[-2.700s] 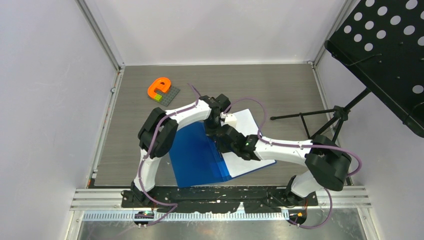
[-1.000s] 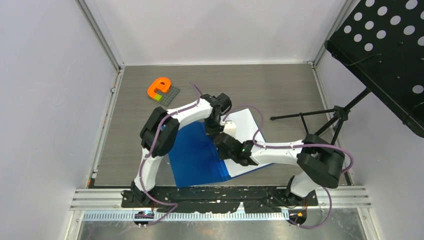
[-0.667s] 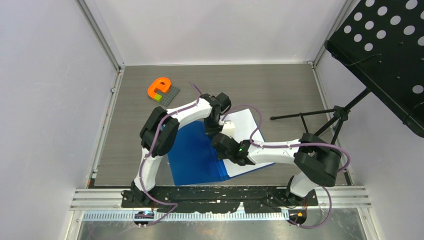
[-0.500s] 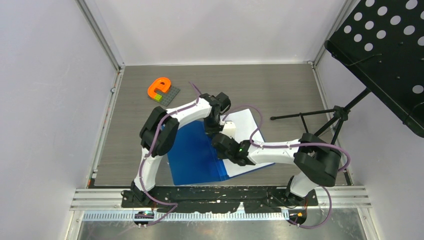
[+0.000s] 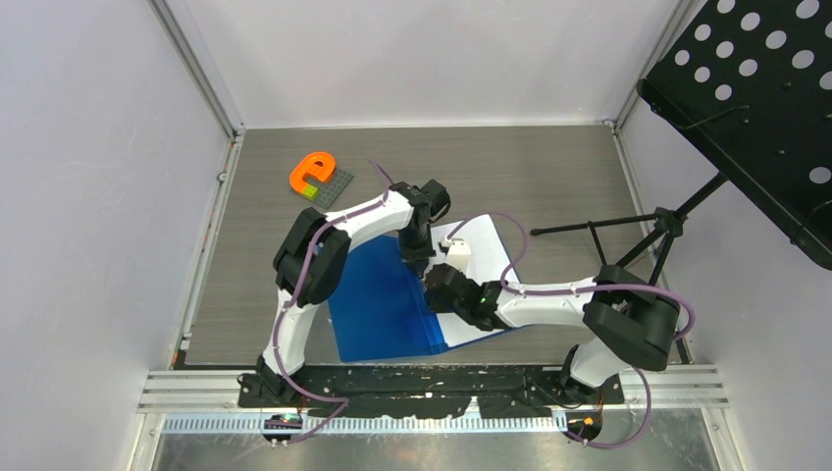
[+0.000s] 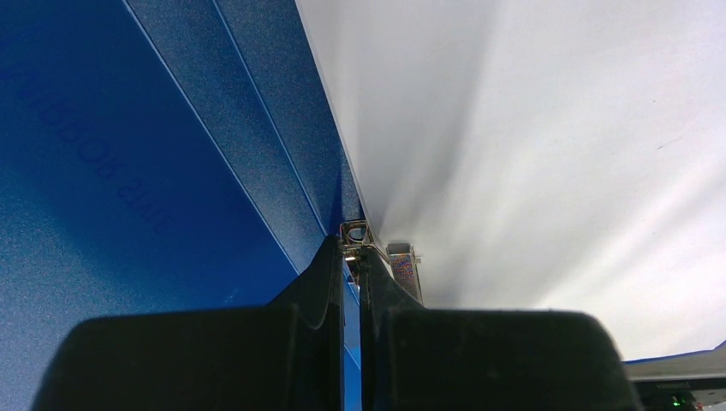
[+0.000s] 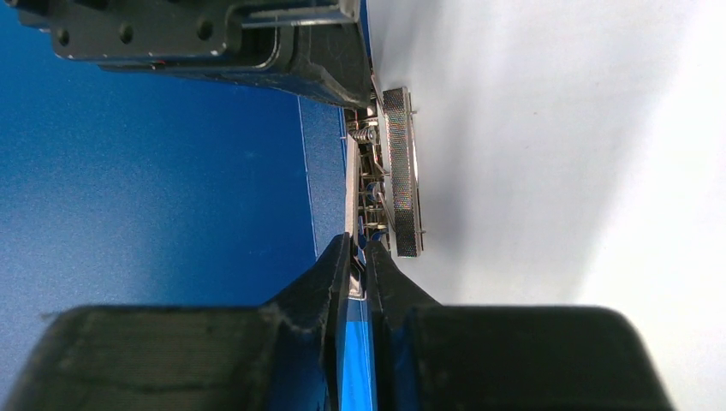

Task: Put the files into the folder

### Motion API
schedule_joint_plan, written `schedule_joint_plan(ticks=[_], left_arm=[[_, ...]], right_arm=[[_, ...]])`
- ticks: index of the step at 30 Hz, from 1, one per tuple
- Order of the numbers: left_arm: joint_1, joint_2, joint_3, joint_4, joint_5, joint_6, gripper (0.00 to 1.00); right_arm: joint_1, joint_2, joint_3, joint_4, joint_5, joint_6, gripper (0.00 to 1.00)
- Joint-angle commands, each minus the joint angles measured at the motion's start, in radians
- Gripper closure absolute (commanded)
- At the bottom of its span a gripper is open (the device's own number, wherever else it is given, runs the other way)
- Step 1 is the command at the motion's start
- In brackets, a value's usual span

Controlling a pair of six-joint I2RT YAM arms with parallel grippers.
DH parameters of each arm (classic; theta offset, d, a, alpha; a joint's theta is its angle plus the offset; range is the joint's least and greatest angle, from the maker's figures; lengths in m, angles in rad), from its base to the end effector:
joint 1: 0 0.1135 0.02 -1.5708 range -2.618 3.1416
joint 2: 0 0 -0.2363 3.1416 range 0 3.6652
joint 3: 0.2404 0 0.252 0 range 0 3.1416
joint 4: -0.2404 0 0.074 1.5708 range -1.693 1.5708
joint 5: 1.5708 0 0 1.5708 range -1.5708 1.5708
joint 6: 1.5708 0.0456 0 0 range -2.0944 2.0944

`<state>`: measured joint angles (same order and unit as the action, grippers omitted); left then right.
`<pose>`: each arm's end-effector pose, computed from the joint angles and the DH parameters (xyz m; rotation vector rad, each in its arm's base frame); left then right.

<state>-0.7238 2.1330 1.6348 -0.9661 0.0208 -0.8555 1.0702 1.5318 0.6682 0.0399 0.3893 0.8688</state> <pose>0.3008 -0.2672 0.1303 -0.2008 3.0717 -0.1391 0.1565 0.2499 0.1173 -0.0559 2.3713 0.5006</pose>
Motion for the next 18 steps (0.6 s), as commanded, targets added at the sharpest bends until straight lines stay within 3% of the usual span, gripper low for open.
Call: schedule_joint_plan(ticks=[1,18], left_arm=[[0.023,0.04,0.007,-0.004,-0.067,0.023,1.0],[0.027,0.049,0.016,-0.013,-0.076,0.021,1.0]], right_arm=[[0.008,0.022,-0.048,-0.249,-0.063,-0.038,0.84],[0.017,-0.047,-0.038,-0.297,-0.056,-0.043,0.81]])
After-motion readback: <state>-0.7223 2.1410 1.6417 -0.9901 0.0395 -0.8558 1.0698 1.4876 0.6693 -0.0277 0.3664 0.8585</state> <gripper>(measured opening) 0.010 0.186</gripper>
